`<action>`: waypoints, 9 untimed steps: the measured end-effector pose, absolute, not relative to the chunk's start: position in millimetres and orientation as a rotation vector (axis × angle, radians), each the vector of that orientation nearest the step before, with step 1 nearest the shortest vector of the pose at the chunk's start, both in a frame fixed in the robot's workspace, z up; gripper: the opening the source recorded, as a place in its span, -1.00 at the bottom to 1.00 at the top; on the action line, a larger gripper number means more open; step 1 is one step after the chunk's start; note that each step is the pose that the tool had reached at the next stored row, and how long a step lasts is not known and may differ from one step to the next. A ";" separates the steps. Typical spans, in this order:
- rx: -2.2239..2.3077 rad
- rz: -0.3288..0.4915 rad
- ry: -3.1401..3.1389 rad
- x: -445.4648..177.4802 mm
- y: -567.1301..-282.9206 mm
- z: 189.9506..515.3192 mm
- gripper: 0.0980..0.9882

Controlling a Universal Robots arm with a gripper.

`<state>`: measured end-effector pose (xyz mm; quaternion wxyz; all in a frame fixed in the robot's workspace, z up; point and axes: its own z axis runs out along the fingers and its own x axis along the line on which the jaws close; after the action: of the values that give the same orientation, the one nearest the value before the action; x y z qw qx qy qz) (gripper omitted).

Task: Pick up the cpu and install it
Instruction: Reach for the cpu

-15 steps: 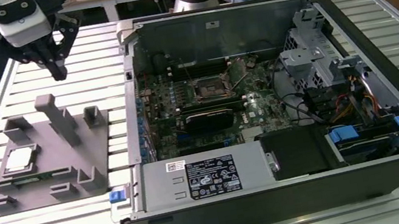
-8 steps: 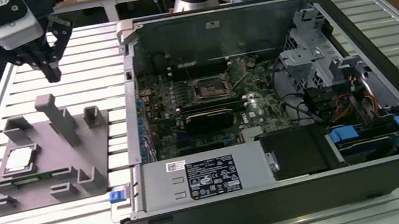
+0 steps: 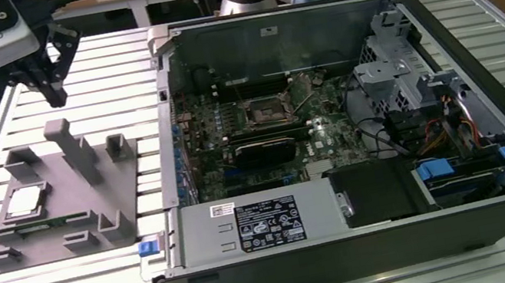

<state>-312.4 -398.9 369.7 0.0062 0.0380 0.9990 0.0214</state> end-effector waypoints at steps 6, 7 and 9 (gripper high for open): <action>0.119 0.067 3.127 -328.2 -399.0 368.3 -0.98; 0.119 0.067 3.127 -330.8 -398.9 367.9 -0.98; 0.119 0.067 3.128 -337.2 -399.0 367.4 -0.98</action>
<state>-337.2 -399.0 367.4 0.0055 0.0380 0.9990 0.0214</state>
